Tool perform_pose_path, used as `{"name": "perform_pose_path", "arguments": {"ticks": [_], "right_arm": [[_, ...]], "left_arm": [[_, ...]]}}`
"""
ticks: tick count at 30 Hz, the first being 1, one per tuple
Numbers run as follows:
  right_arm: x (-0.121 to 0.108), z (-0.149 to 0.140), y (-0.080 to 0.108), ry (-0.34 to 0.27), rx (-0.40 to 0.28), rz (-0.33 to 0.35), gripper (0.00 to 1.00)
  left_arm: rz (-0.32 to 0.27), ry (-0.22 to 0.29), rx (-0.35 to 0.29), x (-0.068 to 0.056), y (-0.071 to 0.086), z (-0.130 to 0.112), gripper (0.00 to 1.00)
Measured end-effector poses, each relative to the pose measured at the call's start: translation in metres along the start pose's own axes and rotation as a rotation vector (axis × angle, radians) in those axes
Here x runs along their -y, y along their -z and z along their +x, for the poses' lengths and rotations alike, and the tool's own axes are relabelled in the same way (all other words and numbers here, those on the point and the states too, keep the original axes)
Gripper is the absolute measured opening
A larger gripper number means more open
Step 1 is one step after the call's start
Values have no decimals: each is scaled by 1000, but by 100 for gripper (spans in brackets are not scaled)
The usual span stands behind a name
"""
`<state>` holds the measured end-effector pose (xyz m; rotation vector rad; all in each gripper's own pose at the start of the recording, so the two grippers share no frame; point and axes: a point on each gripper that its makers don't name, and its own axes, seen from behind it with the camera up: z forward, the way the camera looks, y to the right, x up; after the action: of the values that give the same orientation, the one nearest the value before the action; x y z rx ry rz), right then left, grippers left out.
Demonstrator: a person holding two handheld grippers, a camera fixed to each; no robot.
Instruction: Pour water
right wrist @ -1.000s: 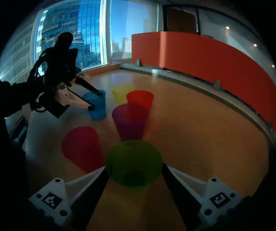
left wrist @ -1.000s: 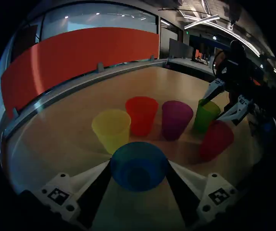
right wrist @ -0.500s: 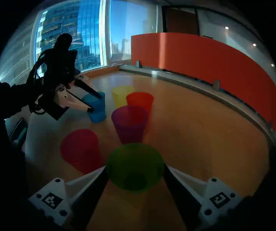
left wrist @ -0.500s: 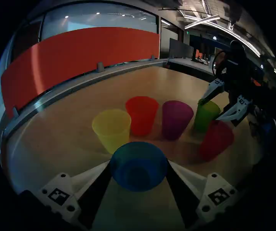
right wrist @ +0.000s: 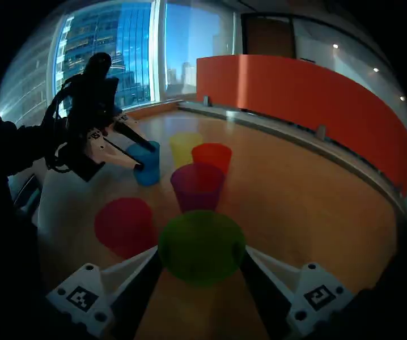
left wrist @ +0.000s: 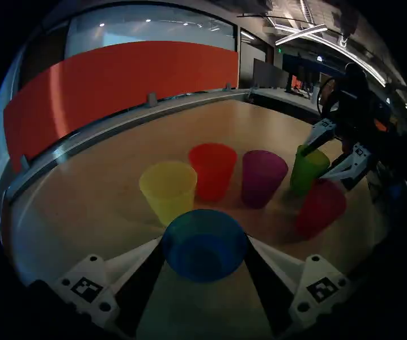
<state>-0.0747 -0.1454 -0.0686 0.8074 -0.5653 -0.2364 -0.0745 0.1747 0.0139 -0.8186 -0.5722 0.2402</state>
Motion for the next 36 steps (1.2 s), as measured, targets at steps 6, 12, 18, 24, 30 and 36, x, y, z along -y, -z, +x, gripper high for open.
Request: {"name": "perform_pose_path", "arguments": {"ticks": [6,12,18,24,30,36], "right_arm": [[-2,13,8,-7,-27,-14,90],[-3,29,18,-13,-61,-22,90],[-2,50,29,1,-103,-31,90],[2,74,37,11,-156,-38,90],[4,93,42,19,-203,-42,90],[6,109,45,25,-241,-40,90]], "left_arm": [[5,6,-35,-1,12,11,89],[21,9,-69,-1,28,22,89],[37,10,-109,-1,45,35,89],[54,7,-160,-1,64,51,89],[68,7,-206,-2,80,65,89],[75,8,-239,-4,91,75,89]]}}
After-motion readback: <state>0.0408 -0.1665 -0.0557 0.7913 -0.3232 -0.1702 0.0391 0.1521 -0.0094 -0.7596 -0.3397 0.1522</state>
